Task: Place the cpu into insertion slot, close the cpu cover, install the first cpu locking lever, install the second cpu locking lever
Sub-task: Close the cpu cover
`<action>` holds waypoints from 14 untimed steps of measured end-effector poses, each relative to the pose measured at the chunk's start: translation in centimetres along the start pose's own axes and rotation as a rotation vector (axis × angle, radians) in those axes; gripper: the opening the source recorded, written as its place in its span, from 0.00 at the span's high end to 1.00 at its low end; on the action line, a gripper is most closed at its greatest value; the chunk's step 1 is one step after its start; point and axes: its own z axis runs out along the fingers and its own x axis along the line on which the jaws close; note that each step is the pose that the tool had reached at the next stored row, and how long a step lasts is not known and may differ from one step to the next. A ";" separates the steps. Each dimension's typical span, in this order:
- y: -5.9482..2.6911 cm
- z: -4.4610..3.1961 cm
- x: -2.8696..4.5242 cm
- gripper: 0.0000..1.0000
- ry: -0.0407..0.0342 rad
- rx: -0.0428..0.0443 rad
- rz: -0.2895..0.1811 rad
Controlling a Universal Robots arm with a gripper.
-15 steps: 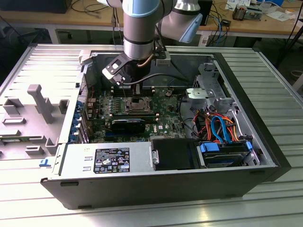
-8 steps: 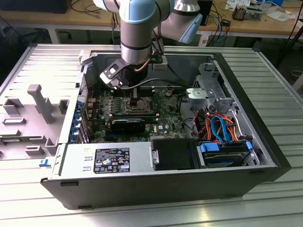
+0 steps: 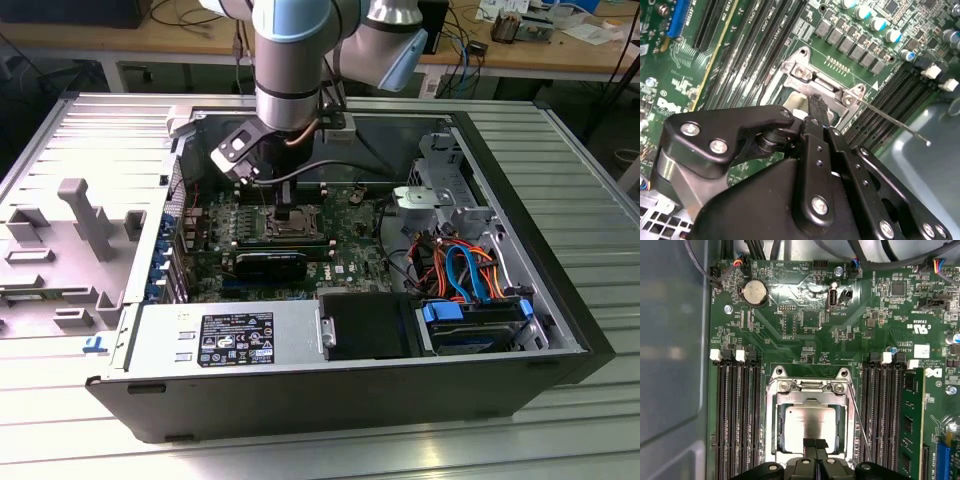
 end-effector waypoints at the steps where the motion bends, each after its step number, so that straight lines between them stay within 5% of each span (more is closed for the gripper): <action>1: 0.20 -0.05 0.00 0.89 0.0014 0.0007 0.000; 6: 1.56 -0.51 -0.06 0.89 0.0152 0.0067 0.000; 14: 1.60 -2.94 -0.07 0.89 0.0206 0.0066 -0.001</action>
